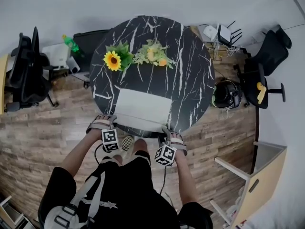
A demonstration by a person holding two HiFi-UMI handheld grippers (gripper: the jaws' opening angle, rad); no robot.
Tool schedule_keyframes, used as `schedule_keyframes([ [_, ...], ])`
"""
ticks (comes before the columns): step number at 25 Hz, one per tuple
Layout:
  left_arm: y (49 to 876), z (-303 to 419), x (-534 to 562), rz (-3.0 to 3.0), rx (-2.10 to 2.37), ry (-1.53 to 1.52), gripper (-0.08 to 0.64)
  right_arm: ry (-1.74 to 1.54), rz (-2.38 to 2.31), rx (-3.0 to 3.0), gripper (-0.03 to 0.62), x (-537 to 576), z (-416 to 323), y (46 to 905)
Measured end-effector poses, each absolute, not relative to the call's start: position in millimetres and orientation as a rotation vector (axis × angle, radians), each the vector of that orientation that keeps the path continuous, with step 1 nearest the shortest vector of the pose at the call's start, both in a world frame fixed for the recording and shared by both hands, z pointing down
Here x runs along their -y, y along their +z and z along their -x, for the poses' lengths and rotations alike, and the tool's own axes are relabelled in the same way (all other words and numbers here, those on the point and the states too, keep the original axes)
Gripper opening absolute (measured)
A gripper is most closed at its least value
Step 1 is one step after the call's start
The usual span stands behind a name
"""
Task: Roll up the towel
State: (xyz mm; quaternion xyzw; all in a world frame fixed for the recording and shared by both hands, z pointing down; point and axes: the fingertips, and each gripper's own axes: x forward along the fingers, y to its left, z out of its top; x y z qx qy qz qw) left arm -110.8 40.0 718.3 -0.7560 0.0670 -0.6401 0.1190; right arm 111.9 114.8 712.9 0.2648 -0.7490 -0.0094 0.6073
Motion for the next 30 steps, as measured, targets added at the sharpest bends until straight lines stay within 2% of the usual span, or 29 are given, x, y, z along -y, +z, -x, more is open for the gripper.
schedule_keyframes([
  [10,732.2,107.7,-38.9,2.167,-0.113,-1.915,0.108,-0.023,-0.526,1.698,0.122,-115.3,-117.7,737.7],
  [17,734.4,106.7,-39.9,2.144,-0.101,-1.915,0.07,-0.056,-0.51,1.686,0.041,-111.6,-119.8,741.9],
  [22,732.6,110.0,-46.5,2.144,-0.119,-1.904,0.035,-0.056,-0.481,1.68,0.029,-117.4,-117.6,739.3],
  [30,728.3,119.4,-74.0,2.157,-0.082,-1.905,0.032,0.0,-0.42,1.694,0.026,-154.7,-108.6,733.1],
])
